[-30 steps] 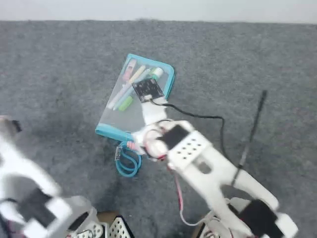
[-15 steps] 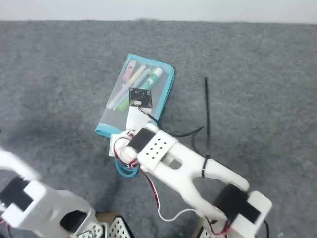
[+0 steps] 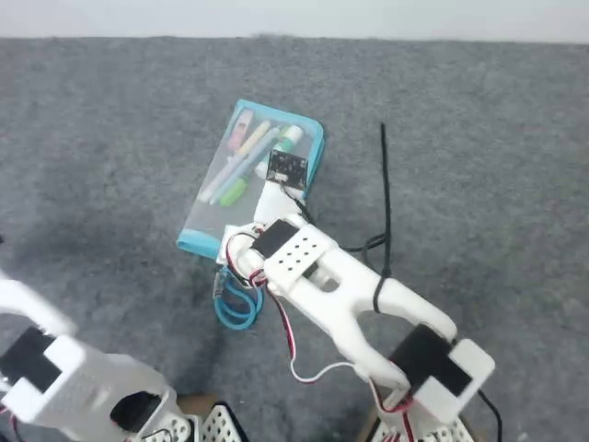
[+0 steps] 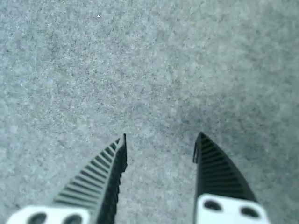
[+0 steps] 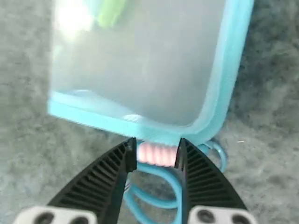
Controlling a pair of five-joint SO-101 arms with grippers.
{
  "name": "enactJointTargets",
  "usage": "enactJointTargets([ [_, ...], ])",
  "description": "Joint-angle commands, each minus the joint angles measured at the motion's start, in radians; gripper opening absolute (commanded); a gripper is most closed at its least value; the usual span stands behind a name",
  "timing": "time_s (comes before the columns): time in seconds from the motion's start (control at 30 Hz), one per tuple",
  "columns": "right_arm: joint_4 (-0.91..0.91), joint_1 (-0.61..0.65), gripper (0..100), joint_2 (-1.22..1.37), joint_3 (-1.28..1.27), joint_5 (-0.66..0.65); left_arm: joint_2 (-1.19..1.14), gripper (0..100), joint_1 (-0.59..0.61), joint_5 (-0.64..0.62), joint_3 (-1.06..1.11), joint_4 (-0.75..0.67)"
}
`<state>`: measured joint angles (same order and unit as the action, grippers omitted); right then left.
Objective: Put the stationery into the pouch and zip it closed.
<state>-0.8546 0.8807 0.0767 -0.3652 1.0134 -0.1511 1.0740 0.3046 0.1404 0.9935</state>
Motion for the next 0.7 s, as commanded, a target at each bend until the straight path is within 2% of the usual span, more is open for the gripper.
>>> enactJointTargets([
  [0.0, 0.028, -0.013, 14.8, 0.028, 0.055, 0.014, 0.011, 22, -0.009, 0.009, -0.065, -0.028],
  [0.3, 0.024, 0.073, 14.4, 0.074, 0.058, -0.005, 0.011, 22, -0.009, 0.009, -0.065, -0.028],
  [0.37, -0.025, 0.070, 14.4, 0.082, 0.064, -0.081, 0.011, 22, -0.006, 0.009, -0.065, -0.028],
  [0.43, -0.041, 0.015, 14.4, 0.085, 0.063, -0.150, 0.011, 22, -0.005, 0.009, -0.065, -0.028],
  [0.67, -0.042, -0.297, 14.8, 0.085, 0.120, -0.198, 0.011, 22, -0.008, 0.009, -0.065, -0.025],
])
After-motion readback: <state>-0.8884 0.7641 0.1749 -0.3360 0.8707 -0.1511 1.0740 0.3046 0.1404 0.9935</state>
